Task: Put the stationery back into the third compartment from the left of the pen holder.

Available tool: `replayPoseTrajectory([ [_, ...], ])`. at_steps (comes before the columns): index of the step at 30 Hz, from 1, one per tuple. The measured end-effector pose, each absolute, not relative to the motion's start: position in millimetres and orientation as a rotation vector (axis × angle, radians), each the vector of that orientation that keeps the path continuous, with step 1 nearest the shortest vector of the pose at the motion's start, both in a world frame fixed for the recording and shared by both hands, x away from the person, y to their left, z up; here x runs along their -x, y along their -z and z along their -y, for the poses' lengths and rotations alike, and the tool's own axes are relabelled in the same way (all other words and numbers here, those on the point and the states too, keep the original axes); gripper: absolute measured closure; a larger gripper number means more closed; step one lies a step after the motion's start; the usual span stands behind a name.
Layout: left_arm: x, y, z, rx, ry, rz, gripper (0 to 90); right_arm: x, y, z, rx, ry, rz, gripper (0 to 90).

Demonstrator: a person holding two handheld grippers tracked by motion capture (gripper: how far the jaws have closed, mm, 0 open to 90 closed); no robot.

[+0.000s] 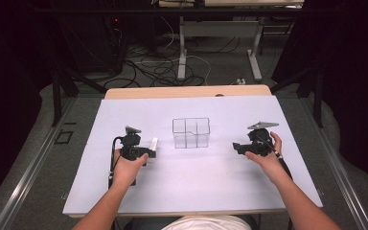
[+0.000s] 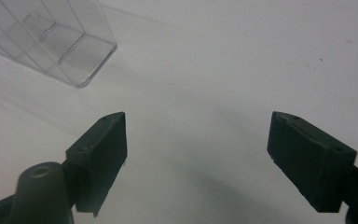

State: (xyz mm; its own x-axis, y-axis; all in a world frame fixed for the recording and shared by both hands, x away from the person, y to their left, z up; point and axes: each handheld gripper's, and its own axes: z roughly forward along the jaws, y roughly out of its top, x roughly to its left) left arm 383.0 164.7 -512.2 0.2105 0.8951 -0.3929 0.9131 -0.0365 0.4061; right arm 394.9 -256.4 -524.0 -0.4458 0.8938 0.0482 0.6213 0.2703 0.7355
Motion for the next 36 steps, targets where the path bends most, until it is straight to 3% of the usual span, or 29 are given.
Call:
replayPoseTrajectory([
  [12,-369.7,501.4,-167.7,-1.996,0.071,-1.538,67.1,-384.9,514.3,236.4,-1.127,-0.995,-2.247,31.4],
  [36,-358.9,498.2,-159.3,-2.069,0.129,-1.421,67.1,-364.6,508.9,191.9,-0.676,-0.94,-2.451,35.5],
])
